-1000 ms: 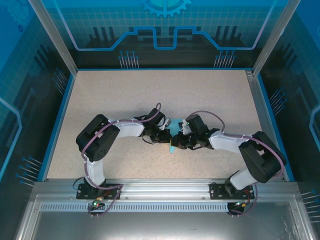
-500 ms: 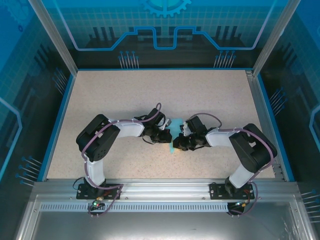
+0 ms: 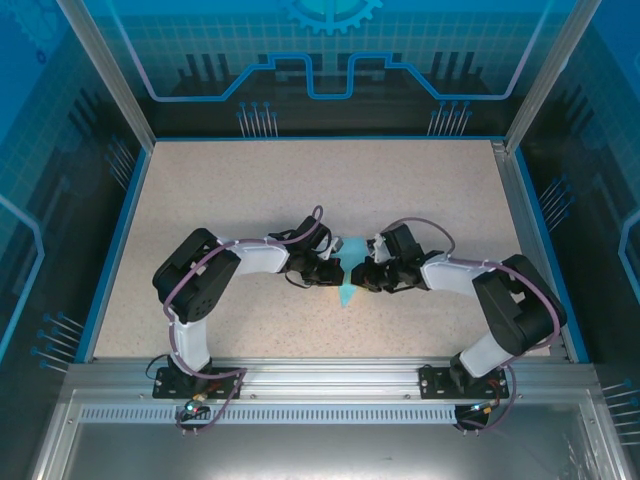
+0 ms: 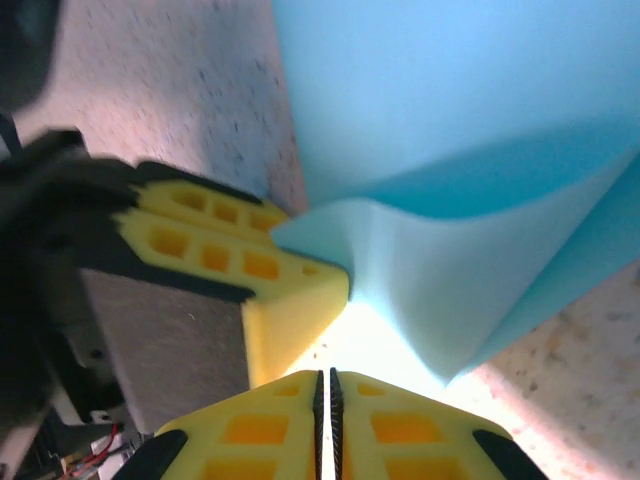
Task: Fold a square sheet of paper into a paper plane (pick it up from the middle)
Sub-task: Third fold the triangle at the center of the table.
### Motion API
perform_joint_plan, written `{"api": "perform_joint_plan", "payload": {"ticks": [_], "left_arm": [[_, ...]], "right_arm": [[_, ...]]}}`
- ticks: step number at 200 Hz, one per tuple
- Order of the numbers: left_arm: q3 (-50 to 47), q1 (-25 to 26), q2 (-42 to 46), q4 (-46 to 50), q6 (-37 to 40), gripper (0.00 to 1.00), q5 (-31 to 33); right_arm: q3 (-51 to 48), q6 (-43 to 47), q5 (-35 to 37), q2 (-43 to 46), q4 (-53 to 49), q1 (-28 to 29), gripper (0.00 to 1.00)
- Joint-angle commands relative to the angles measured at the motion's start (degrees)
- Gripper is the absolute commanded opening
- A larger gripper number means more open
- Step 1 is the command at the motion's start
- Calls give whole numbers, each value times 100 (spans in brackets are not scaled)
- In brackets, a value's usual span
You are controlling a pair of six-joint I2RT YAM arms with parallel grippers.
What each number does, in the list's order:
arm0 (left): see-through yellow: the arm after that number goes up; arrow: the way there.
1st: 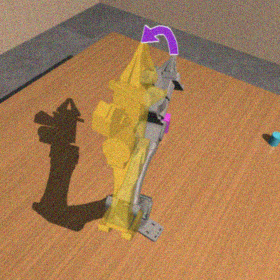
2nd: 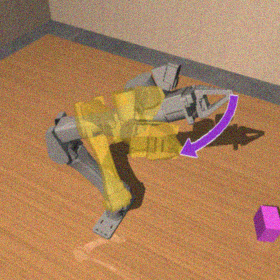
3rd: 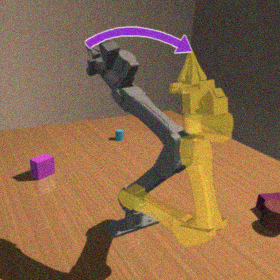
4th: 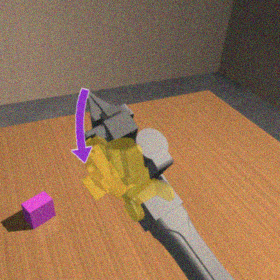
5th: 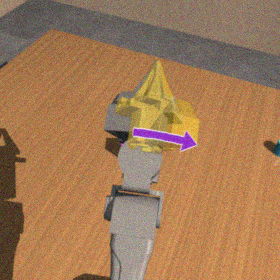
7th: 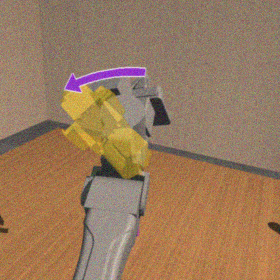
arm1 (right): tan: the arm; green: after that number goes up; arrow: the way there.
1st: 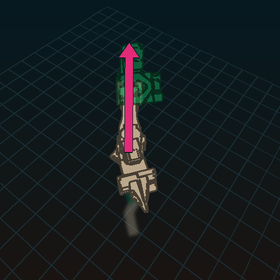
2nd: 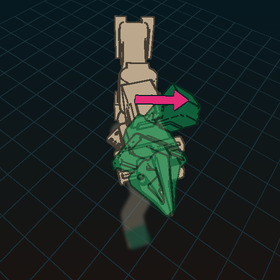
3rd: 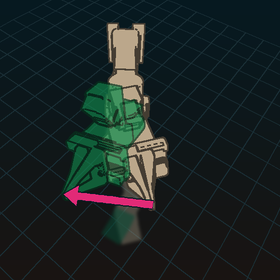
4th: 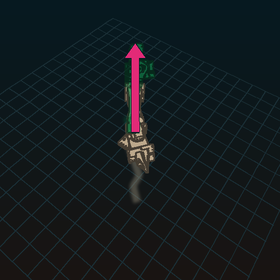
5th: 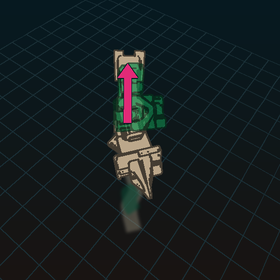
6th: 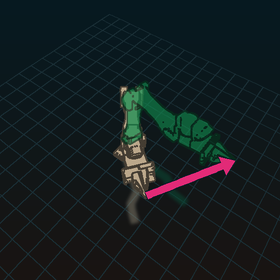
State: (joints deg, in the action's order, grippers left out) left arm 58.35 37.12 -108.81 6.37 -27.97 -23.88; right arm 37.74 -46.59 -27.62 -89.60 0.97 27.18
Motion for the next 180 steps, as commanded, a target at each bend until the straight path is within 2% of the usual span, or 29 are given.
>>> {"api": "perform_joint_plan", "payload": {"ticks": [1,32,103,139,180], "left_arm": [[17,3,-242,326,186,9,76],[35,5,-229,355,203,9,76],[106,0,-254,452,249,9,84],[131,3,-254,516,287,9,102],[176,3,-267,549,294,9,102]], "right_arm": [[163,218,-254,-124,13,-193,13],[334,339,-349,-479,23,-240,13],[239,564,19,-1100,-17,-374,13],[293,543,-186,-630,-178,-471,14],[502,765,-455,-326,-363,-892,15]]}}
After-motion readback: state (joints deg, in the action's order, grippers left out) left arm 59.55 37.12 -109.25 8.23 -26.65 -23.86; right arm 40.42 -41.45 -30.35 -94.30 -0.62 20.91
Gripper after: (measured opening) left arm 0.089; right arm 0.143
